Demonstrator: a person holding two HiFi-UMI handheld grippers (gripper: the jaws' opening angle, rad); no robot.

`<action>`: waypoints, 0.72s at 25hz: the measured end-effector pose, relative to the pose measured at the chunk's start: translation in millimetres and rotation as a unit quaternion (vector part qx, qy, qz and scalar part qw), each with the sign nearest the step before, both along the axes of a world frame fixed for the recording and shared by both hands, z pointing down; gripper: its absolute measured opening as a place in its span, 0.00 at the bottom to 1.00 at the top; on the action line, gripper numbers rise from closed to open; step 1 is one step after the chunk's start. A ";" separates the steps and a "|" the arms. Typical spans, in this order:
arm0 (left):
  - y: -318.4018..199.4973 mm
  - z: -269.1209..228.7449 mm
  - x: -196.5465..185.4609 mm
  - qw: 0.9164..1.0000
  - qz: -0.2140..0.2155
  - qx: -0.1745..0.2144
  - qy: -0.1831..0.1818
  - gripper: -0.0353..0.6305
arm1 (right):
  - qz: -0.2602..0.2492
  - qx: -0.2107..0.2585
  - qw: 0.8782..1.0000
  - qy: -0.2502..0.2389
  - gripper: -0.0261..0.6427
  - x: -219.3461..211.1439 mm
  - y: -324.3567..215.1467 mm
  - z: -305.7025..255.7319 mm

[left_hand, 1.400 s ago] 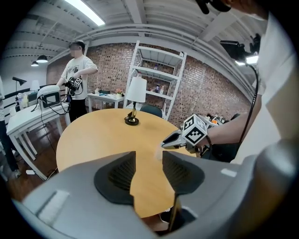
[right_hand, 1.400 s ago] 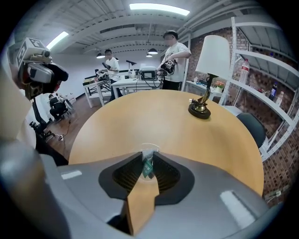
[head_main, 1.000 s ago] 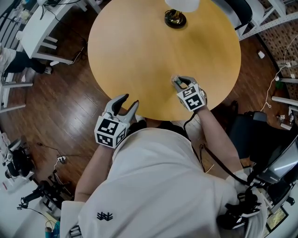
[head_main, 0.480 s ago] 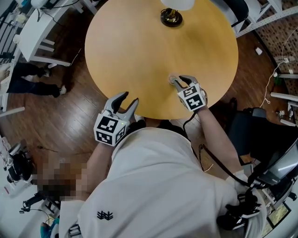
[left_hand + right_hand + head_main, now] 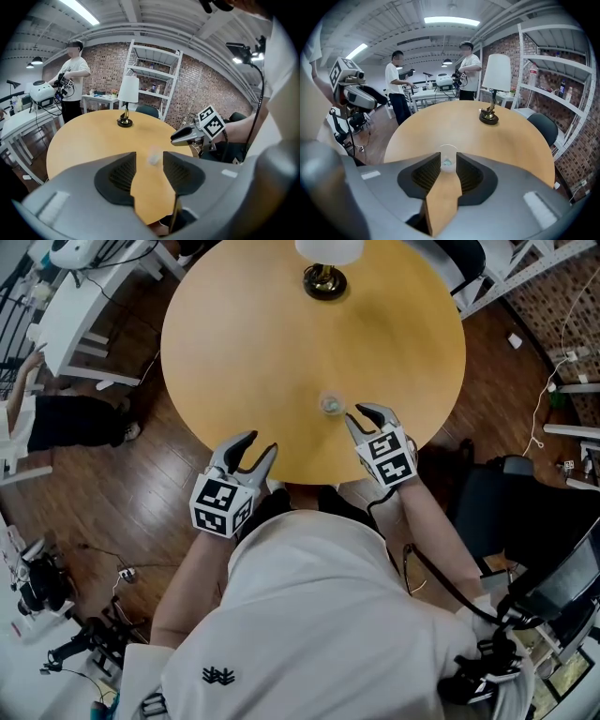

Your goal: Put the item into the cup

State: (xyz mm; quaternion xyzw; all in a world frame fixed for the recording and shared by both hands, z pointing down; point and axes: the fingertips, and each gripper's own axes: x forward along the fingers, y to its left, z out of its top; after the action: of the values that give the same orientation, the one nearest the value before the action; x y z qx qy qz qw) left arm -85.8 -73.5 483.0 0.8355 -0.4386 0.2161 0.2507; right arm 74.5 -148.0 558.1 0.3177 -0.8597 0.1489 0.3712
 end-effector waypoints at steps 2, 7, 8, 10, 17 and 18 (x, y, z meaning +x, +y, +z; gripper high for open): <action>1.0 -1.9 7.7 1.000 -0.005 -0.001 -0.002 0.29 | 0.001 0.008 1.000 -0.014 0.20 7.5 4.5 -14.4; 12.7 -4.5 24.9 1.000 -0.005 0.004 -0.006 0.29 | 0.002 0.027 0.999 -0.038 0.20 24.9 28.2 -42.5; 16.5 -6.1 26.4 1.000 -0.001 0.008 -0.005 0.30 | 0.005 0.031 0.999 -0.039 0.20 27.3 34.4 -48.1; 26.8 -9.4 26.4 1.000 0.009 0.015 -0.003 0.29 | 0.016 0.043 0.998 -0.042 0.20 29.9 49.1 -61.8; 72.3 -24.1 12.8 0.997 0.068 0.045 0.006 0.29 | 0.112 0.078 0.989 -0.061 0.21 45.7 119.6 -108.2; 80.0 -27.3 8.7 0.996 0.075 0.050 0.009 0.30 | 0.127 0.080 0.987 -0.063 0.21 46.8 133.0 -112.9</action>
State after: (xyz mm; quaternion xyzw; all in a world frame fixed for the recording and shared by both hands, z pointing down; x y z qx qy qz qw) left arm -77.1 6.6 455.7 0.8792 -0.3829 0.2048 0.1961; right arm 121.3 -15.0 445.1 0.4426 -0.8433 0.1450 0.2682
